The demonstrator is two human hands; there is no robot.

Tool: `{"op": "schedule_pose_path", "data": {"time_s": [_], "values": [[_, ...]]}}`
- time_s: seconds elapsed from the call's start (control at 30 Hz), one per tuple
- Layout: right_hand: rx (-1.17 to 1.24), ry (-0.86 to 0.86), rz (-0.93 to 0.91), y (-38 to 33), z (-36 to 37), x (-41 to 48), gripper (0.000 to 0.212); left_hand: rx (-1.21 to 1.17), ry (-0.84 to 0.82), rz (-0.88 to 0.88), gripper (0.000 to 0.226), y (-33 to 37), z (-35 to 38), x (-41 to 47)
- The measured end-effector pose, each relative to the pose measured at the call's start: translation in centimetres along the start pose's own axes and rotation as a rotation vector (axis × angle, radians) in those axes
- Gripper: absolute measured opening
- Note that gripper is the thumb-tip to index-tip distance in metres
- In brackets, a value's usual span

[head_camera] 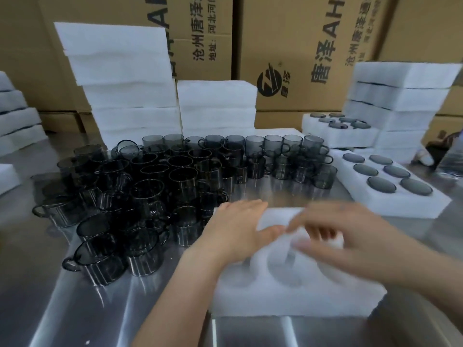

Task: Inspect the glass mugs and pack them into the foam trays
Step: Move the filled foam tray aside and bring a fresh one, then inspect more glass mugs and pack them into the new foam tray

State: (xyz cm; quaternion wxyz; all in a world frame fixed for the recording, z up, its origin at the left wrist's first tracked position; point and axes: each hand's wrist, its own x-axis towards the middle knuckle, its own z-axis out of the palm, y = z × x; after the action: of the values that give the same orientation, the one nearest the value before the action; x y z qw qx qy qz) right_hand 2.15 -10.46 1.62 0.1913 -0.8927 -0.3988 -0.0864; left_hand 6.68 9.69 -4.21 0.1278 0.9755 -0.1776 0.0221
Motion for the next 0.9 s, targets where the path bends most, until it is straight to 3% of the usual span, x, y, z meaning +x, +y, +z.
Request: {"op": "schedule_pose_path", "data": {"time_s": [0.1,0.27,0.37,0.53,0.7,0.8,0.9], "values": [[0.119,0.205,0.017,1.0,0.6,5.8,0.010,0.015,0.007,0.006,0.062,0.1,0.0,0.1],[0.130,0.031,0.173,2.5,3.9,14.8,0.036,0.006,0.013,-0.019,0.065,-0.1,0.4,0.2],[0.077,-0.038,0.183,3.1,5.5,17.4,0.040,0.003,0.034,-0.008,0.069,-0.3,0.4,0.2],[0.049,0.050,0.215,3.1,7.0,18.5,0.017,-0.056,0.081,0.029,0.058,-0.3,0.4,0.1],[0.099,0.134,0.206,3.2,6.4,17.0,0.012,-0.065,0.062,-0.002,0.058,-0.3,0.2,-0.1],[0.180,0.236,0.246,3.7,4.8,15.3,0.007,-0.076,0.057,-0.032,0.055,-0.3,0.0,-0.1],[0.414,0.293,0.311,4.1,3.2,13.1,0.006,-0.179,0.087,-0.050,0.059,-0.4,0.0,-0.2]]}}
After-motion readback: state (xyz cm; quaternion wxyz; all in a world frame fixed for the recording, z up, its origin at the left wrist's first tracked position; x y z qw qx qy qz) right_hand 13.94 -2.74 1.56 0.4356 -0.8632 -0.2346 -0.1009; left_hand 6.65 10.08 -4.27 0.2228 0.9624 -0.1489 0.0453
